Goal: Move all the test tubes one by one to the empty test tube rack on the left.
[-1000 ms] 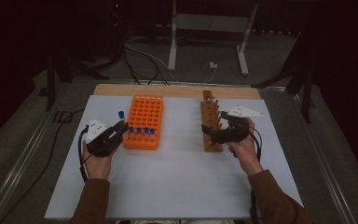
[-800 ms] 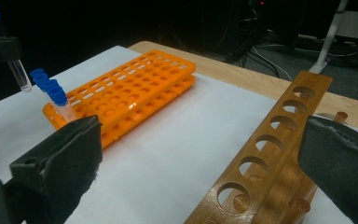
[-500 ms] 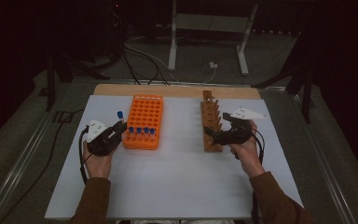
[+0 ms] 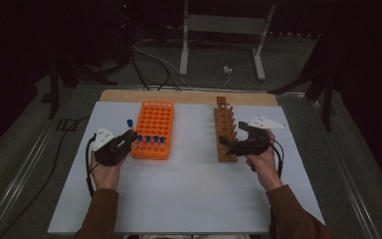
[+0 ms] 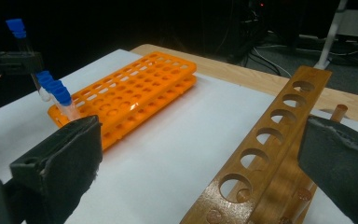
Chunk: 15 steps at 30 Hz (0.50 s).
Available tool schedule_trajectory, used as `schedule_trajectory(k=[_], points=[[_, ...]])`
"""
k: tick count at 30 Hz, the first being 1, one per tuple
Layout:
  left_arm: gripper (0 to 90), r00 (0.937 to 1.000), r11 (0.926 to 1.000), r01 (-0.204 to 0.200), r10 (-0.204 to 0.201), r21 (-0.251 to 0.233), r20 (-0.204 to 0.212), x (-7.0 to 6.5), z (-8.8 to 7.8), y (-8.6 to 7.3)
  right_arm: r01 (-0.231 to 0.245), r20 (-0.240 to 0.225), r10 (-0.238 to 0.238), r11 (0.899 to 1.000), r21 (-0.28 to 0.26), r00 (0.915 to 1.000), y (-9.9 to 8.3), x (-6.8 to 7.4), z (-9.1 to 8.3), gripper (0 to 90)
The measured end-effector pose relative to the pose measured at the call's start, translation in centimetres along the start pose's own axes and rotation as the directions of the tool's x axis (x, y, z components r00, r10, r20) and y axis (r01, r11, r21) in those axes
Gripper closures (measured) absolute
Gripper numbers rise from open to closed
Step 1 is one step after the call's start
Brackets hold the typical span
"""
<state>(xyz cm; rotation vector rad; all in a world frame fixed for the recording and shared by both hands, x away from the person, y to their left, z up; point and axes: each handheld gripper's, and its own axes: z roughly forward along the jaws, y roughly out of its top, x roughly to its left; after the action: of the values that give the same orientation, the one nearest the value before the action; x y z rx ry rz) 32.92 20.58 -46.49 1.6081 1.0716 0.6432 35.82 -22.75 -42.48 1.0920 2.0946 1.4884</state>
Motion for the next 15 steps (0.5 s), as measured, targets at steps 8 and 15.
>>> schedule_trajectory(k=[8,15], points=[[78.1,0.9999,0.9999,0.01,-0.01,0.0,-0.009,0.3,0.3,-0.4,-0.014,-0.002,0.014,1.0,0.005,0.9999,-0.5,-0.3,0.3,0.0],[78.1,0.9999,0.9997,0.009,-0.008,0.022,-0.014,0.4,1.1,-1.1,-0.019,-0.008,0.019,1.0,0.019,0.9998,-0.9,-0.4,0.6,0.0]])
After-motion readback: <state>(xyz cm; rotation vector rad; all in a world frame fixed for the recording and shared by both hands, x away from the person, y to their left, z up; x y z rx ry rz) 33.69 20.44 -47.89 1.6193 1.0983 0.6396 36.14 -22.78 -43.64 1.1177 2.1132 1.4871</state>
